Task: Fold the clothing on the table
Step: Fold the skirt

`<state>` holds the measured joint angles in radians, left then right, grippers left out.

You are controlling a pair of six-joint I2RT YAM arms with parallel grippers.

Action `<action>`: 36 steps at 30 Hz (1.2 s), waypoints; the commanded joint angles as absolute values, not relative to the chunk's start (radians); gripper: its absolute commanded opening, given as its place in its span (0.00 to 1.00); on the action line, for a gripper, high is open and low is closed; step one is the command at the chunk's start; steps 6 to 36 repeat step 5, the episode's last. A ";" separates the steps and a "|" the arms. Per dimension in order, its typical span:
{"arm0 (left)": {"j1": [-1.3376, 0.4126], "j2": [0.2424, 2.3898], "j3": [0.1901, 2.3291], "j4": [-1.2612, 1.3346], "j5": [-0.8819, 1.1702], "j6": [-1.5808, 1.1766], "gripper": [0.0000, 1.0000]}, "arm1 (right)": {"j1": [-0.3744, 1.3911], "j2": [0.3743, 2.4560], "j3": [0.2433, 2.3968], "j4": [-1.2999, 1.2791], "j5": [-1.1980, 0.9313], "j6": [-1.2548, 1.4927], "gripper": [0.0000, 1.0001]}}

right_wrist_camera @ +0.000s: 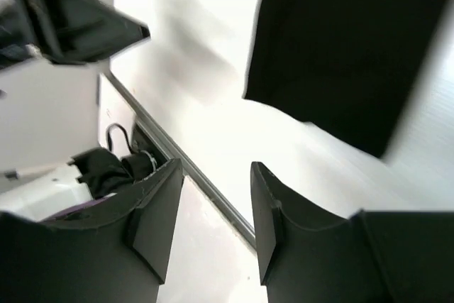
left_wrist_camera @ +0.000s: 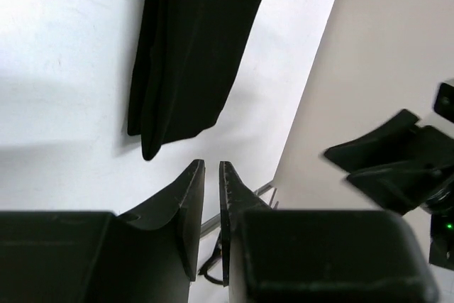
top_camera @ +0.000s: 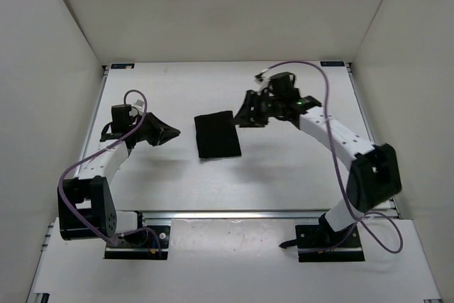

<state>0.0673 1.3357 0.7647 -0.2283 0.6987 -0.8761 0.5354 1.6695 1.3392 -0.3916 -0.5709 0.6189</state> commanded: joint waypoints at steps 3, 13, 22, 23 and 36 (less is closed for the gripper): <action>0.032 1.288 0.742 -0.239 0.701 -0.848 0.29 | 0.414 1.516 1.207 -0.408 -0.566 0.589 0.40; 0.026 1.290 0.755 -0.296 0.686 -0.807 0.35 | 0.457 1.529 1.276 -0.472 -0.449 0.517 0.41; 0.026 1.290 0.755 -0.296 0.686 -0.807 0.35 | 0.457 1.529 1.276 -0.472 -0.449 0.517 0.41; 0.026 1.290 0.755 -0.296 0.686 -0.807 0.35 | 0.457 1.529 1.276 -0.472 -0.449 0.517 0.41; 0.026 1.290 0.755 -0.296 0.686 -0.807 0.35 | 0.457 1.529 1.276 -0.472 -0.449 0.517 0.41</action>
